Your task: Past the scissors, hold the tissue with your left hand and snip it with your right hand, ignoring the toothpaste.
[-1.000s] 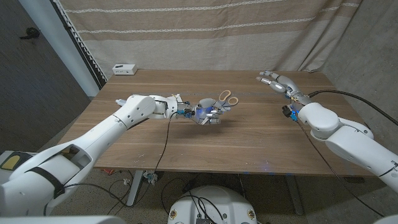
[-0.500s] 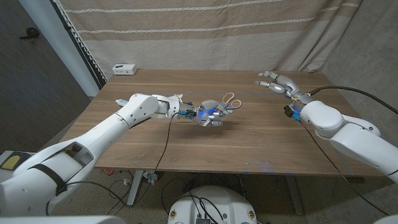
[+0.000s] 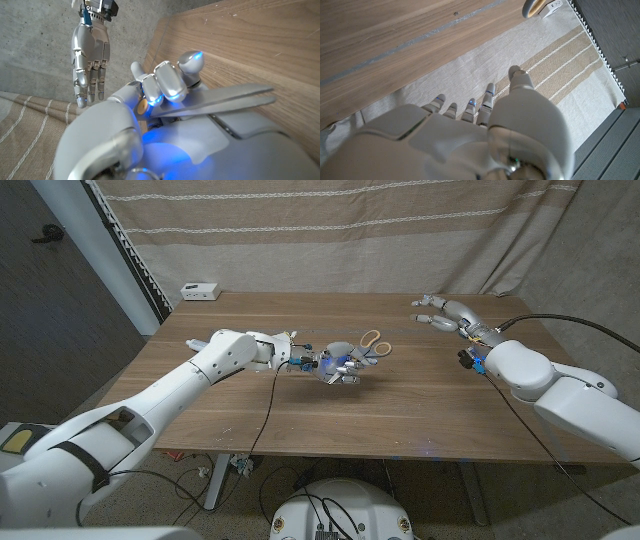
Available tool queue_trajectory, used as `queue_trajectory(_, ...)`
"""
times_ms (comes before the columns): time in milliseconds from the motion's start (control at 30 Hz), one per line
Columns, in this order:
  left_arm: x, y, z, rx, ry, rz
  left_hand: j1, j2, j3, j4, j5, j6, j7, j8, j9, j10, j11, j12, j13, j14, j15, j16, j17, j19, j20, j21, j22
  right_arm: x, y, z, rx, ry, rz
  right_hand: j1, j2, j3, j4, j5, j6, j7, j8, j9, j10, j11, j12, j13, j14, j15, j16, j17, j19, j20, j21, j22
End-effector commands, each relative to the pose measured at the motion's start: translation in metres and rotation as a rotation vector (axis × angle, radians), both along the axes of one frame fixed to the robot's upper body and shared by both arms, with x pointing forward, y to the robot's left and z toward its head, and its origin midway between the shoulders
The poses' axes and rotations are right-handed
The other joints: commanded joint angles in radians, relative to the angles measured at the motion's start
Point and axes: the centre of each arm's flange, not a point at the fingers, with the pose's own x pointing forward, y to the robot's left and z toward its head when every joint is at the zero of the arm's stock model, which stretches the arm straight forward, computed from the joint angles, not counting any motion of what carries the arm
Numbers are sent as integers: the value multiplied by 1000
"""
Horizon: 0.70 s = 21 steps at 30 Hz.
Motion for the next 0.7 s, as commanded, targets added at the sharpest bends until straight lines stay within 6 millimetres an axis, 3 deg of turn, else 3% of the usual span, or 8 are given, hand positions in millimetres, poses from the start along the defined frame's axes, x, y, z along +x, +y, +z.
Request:
queue_trajectory(33, 0, -2, -3, 8, 9, 4, 8, 0, -1, -5, 6, 0, 3, 1, 5, 4, -3, 6, 6, 0, 1, 4, 3, 1, -64, 1, -1, -8, 7, 5, -77, -17, 17, 18, 2, 8, 2, 5, 24, -6, 10, 6, -7, 8, 2, 2, -67, -11, 1, 1, -12, -2, -4, 3)
queue_trajectory(400, 0, -1, -3, 6, 10, 12, 8, 0, 0, -5, 6, -10, 6, 3, 12, 4, -3, 5, 5, -2, 1, 2, -1, 4, -64, 4, 5, -13, 20, 7, -163, -41, -7, 32, -5, 8, 7, 6, 69, -19, 25, 11, -14, 18, -1, 2, -65, -14, 3, 1, -14, -2, -3, 3)
queue_trajectory(700, 0, -2, -2, 13, 2, 3, 7, 1, -1, -5, 6, -6, 12, 4, 10, 6, -3, 5, 5, -1, 1, 1, -2, 5, -64, 5, 6, -18, 28, 9, -224, -58, -16, 40, -12, 3, 11, 7, 106, -9, 41, 19, -15, 22, -1, 2, -53, -17, 6, 1, -11, 4, -2, 3)
